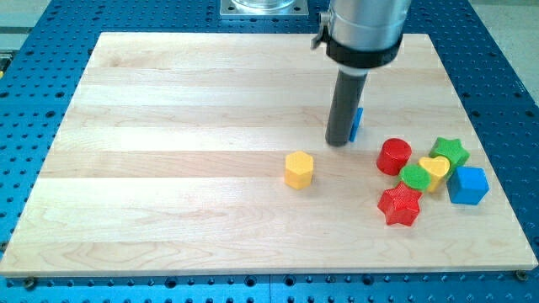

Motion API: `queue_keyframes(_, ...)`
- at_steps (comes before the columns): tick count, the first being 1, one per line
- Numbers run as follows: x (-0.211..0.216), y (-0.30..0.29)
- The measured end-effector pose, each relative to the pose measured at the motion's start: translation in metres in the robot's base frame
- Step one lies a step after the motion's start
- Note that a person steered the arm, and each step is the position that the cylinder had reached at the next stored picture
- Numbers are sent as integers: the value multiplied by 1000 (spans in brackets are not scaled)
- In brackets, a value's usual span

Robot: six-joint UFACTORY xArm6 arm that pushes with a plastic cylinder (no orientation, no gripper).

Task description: Move the hexagon diagonally to the triangle

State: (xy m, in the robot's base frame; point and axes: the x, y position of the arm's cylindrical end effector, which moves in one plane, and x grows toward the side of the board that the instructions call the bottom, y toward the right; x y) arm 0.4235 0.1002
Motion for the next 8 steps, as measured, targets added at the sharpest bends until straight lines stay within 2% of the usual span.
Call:
queue_keyframes(1, -37, 3)
queue_keyframes(2, -47, 3)
queue_keyframes(3, -47, -21)
queue_keyframes(4, -45, -83)
queue_keyframes(5, -22, -101)
queue_keyframes(8, -2, -68)
